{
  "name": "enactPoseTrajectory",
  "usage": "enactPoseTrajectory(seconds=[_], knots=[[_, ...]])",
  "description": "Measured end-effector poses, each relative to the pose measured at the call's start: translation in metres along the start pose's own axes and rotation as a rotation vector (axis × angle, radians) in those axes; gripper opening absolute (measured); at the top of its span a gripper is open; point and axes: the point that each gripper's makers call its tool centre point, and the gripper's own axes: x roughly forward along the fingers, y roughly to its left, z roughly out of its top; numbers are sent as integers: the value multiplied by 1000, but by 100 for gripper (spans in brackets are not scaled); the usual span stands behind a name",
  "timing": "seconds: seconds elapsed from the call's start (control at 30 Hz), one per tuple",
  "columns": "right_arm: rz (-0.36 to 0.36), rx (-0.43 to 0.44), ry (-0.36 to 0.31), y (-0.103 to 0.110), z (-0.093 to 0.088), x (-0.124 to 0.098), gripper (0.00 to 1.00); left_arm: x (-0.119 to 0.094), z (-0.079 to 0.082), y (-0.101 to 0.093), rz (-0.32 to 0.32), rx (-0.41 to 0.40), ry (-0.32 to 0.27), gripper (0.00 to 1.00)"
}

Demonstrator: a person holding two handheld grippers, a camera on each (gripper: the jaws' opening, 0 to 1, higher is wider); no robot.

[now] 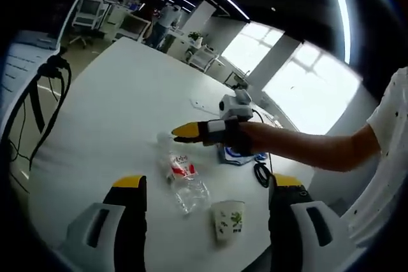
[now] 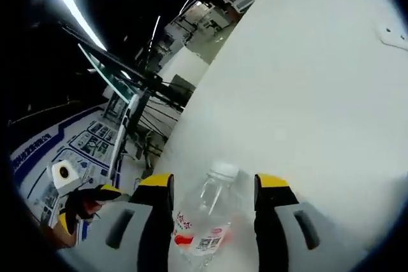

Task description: Arrange the tabletop items into an orderly group along one side of the table until the central work area is clear of visible clutter.

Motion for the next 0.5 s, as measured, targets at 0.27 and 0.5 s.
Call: enactPoseTrajectory(seconds=[0.27,0.5], knots=[[48,72,10,-1,-2,12,46,7,1,2,-16,-14,-11,80],[93,117,-3,0,1,19,42,9,-2,5,-21,-24,-11,80]])
